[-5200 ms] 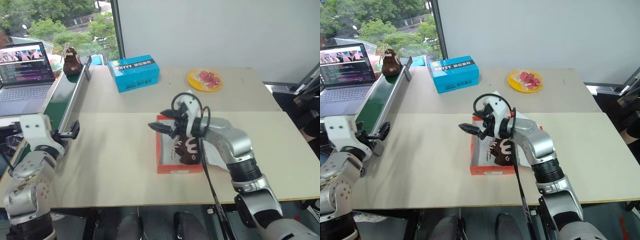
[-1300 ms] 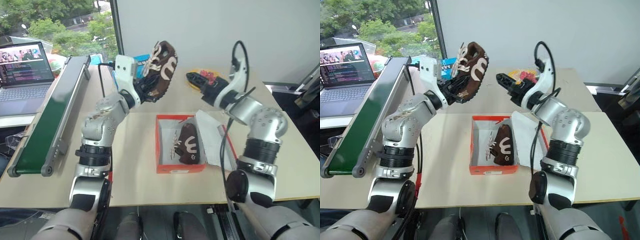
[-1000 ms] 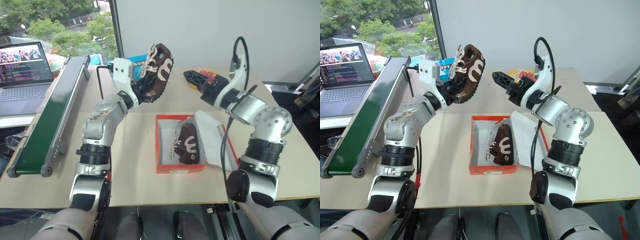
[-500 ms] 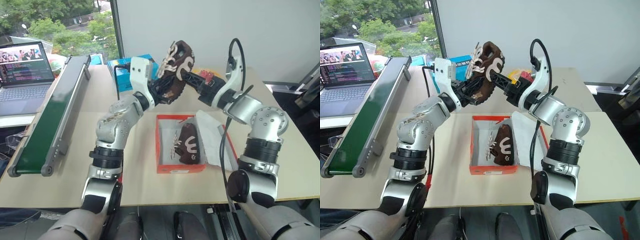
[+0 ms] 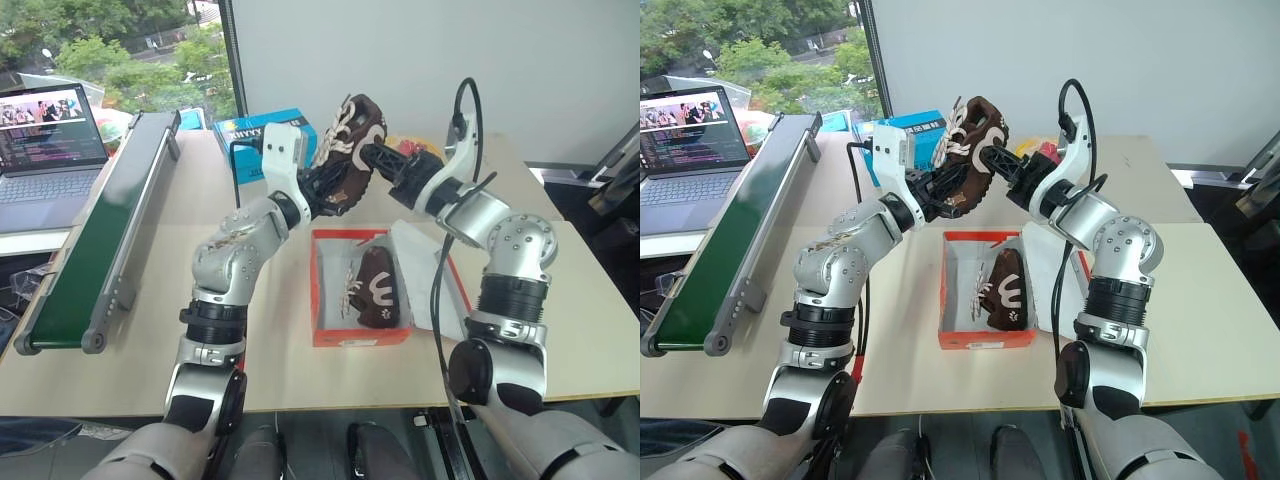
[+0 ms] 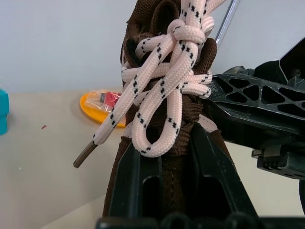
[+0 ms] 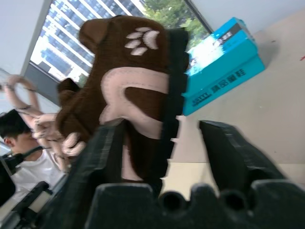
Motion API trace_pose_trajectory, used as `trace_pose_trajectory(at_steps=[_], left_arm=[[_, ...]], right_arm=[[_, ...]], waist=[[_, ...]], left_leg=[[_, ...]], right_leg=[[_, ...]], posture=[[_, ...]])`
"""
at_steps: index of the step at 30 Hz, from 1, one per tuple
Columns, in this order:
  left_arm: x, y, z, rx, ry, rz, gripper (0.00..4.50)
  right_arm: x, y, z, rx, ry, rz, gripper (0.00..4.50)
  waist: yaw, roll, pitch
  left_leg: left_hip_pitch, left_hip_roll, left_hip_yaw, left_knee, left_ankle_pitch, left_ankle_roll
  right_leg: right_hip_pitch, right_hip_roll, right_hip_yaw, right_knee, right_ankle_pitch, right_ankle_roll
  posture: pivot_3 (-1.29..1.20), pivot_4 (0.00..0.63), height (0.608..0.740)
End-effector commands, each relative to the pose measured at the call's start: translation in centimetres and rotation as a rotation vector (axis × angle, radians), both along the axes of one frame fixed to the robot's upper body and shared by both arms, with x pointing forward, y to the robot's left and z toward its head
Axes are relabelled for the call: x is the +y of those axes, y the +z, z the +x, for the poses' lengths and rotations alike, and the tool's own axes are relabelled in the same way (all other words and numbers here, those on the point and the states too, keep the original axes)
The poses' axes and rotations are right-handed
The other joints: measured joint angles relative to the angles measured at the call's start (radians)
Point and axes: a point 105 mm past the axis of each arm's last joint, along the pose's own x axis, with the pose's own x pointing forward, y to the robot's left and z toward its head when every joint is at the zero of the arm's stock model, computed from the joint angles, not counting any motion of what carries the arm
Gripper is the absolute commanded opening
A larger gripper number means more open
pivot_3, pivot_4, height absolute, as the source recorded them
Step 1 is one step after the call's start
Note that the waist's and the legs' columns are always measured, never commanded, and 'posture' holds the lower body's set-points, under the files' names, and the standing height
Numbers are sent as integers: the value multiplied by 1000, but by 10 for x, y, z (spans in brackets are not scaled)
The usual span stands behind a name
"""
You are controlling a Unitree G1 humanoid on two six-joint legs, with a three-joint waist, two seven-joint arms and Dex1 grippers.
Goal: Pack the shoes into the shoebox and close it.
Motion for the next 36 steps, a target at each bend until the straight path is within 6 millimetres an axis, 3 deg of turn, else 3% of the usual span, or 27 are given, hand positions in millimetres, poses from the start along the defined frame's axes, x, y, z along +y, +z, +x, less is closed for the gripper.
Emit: trace_pose_trajectory(at_steps=[1,4,8,13,16,21,23,27,30,36], left_arm=[[-2,21,-6,-73,-29,-31,373],[-1,18,-4,-65,-24,-25,373],[4,18,-2,-22,-35,-74,373],[19,25,-4,-16,-54,-113,2241],[39,26,-2,-16,-31,-84,3421],[79,18,1,-22,62,22,3421],[87,13,1,-28,81,82,3421],[113,-1,-5,-10,107,177,3421],[119,-10,-11,2,102,232,3421],[109,-23,-20,15,57,272,3421]], right_arm=[[-7,27,0,-92,-41,50,1014],[-7,29,1,-96,-43,59,328],[-7,30,2,-98,-51,67,238],[-11,33,5,-100,-89,59,226],[-15,35,7,-105,-121,3,224],[-19,39,4,-105,-117,-58,224],[-19,38,3,-93,-100,-74,224],[-21,23,-9,-9,-44,-297,224],[-15,6,-27,48,92,-413,224],[-14,-24,-37,150,185,-479,224]], waist=[[0,0,0],[0,0,0],[0,0,0],[0,0,0],[-2,0,0],[-5,1,0],[-5,1,0],[-3,1,0],[1,1,1],[2,1,1]], left_leg=[[0,0,0,0,0,0],[0,0,0,0,0,0],[0,0,0,0,0,0],[0,0,0,0,0,0],[0,0,0,0,0,0],[0,0,0,0,0,0],[0,0,0,-1,0,0],[0,1,1,-1,0,0],[-1,1,0,-1,0,0],[-1,0,0,0,0,0]], right_leg=[[0,0,0,0,0,0],[0,0,0,0,0,0],[0,0,0,0,0,0],[0,0,0,0,0,0],[0,0,0,0,0,0],[-1,0,0,0,0,0],[-1,0,0,0,0,0],[-1,0,0,0,0,0],[-1,0,0,-1,0,0],[-1,0,0,-1,0,0]], posture=[[0,150,740],[0,150,740],[0,150,740],[0,150,740],[0,150,740],[0,150,740],[0,150,740],[0,150,740],[0,150,740],[0,150,740]])
